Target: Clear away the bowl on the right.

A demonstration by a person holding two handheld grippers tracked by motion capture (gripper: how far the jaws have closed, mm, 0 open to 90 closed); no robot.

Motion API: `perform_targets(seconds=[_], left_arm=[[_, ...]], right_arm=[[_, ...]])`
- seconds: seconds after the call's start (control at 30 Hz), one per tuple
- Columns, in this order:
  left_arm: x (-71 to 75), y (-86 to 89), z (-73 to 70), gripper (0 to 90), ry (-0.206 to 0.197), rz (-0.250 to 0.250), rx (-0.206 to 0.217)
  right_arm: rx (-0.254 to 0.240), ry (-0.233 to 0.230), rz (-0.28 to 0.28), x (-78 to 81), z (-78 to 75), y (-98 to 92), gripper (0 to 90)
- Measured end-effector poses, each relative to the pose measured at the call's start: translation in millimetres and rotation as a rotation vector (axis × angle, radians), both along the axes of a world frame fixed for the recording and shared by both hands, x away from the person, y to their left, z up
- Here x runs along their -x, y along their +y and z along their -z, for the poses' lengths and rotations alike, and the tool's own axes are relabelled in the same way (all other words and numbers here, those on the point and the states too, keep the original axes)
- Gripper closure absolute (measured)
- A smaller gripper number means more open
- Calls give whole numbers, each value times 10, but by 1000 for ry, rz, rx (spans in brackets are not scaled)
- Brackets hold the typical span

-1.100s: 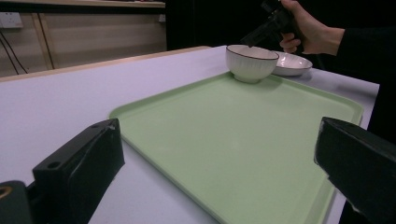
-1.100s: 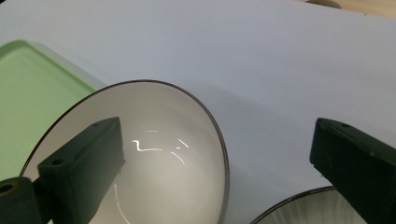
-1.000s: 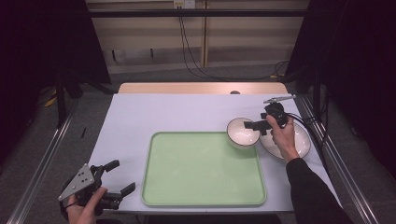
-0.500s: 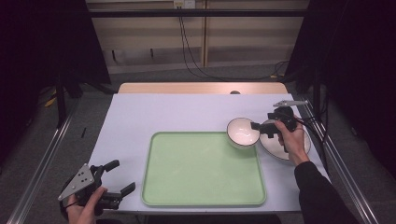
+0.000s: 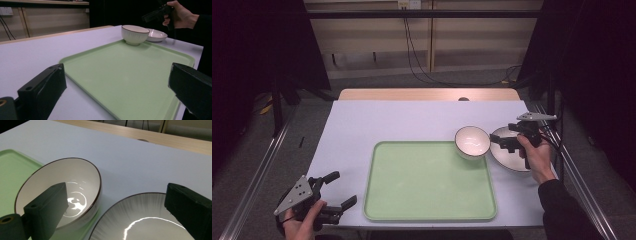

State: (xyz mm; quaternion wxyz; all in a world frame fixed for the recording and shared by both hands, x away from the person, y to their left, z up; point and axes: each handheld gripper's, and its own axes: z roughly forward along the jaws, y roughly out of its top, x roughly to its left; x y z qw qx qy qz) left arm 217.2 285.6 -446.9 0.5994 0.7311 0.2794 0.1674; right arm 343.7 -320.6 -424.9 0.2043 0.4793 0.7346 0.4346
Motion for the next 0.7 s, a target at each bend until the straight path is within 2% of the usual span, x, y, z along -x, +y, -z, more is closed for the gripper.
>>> perform_targets(seconds=[0.1,0.23,0.3,0.37,0.4,0.6,0.7], left_arm=[[3,-2,1,14,1,-1,3],[1,-2,2,14,2,-5,-3],[2,-4,0,14,1,-4,-4],[4,-9,-3,14,2,-5,0],[4,-7,-6,14,-1,-1,-1],[7,-13,-4,14,2,-3,-1],[4,-15,-3,14,2,-7,-3]], right_arm=[[11,-39,5,94,-13,-28,39],[11,-49,9,185,-3,-83,39],[16,-47,20,204,3,-97,39],[46,-23,42,228,19,-120,39],[19,-30,55,272,29,-149,38],[10,-65,62,419,2,-199,31],[6,-63,56,454,1,-217,31]])
